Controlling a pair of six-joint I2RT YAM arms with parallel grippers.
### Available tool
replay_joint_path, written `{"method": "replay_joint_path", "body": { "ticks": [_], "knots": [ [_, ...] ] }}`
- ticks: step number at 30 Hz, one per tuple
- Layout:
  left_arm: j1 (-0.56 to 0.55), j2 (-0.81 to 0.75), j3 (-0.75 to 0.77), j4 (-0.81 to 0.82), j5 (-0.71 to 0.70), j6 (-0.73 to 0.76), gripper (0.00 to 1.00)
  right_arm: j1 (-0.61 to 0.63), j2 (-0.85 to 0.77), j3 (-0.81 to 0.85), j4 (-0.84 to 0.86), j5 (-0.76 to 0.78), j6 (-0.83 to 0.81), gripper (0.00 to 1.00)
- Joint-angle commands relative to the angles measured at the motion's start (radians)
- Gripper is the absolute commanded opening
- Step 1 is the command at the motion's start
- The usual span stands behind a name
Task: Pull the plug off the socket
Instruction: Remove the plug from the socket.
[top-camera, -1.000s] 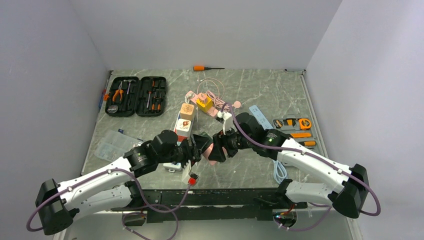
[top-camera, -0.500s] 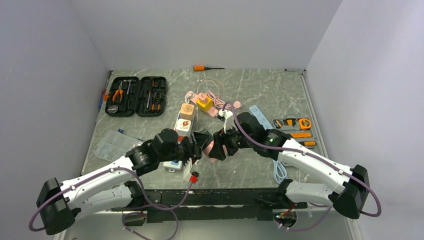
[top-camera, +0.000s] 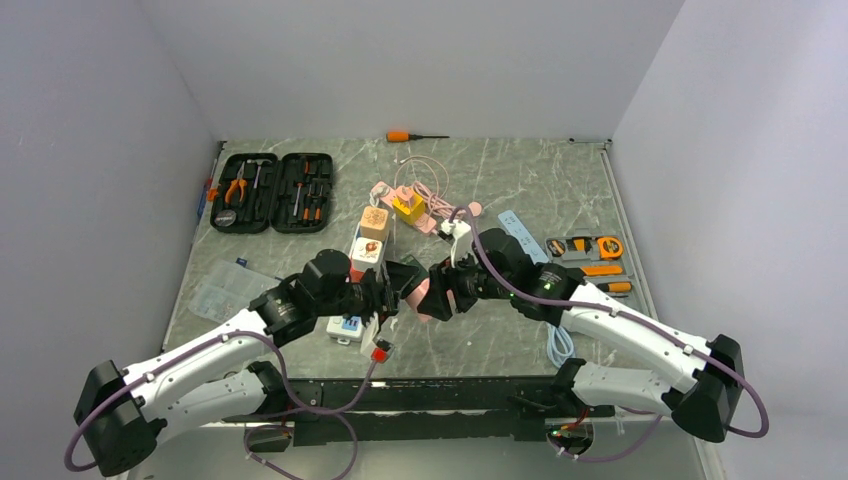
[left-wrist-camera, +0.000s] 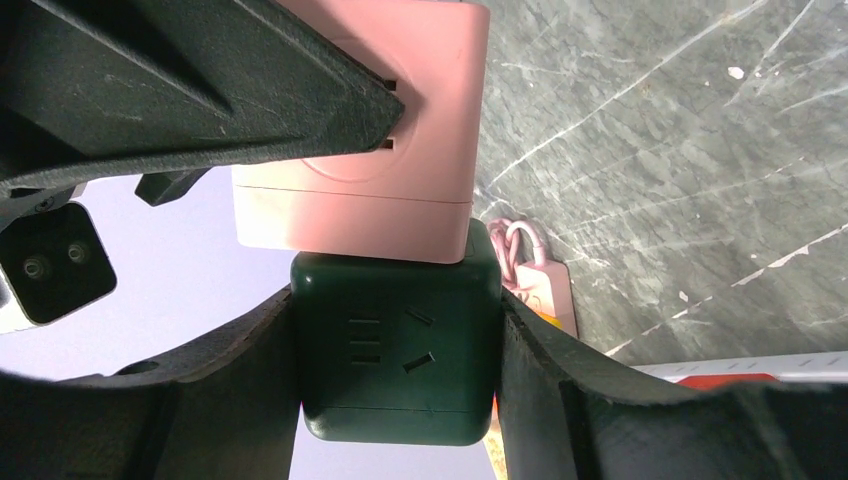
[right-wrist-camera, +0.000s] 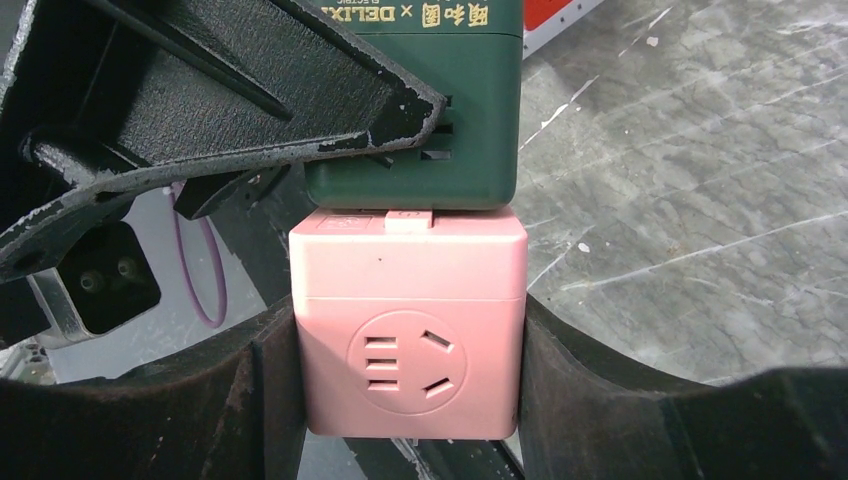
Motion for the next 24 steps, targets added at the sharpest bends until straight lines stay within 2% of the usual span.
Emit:
{"method": "replay_joint_path", "body": {
  "ticks": [1,12,15,18,24],
  "knots": [
    [0.129,0.015,-0.006,-0.127,-0.288,0.028,0.00,0.014,-0.105,-0.003,-0.303,-0.061,0.019,0.00],
    [0.190,0.062,0.049,-0.124,-0.322,0.051,0.00,0.062,-0.131,-0.014,-0.389,0.005,0.068,0.00],
    [0.223,0.069,0.038,-0.097,-0.341,0.106,0.00,0.063,-0.133,-0.010,-0.426,0.033,0.086,0.00],
    [0.266,0.085,0.019,-0.084,-0.365,0.151,0.00,0.064,-0.139,-0.002,-0.443,0.025,0.099,0.00],
    [0.316,0.091,0.063,-0.111,-0.361,0.142,0.00,0.068,-0.169,-0.005,-0.489,0.019,0.109,0.00]
  ]
}}
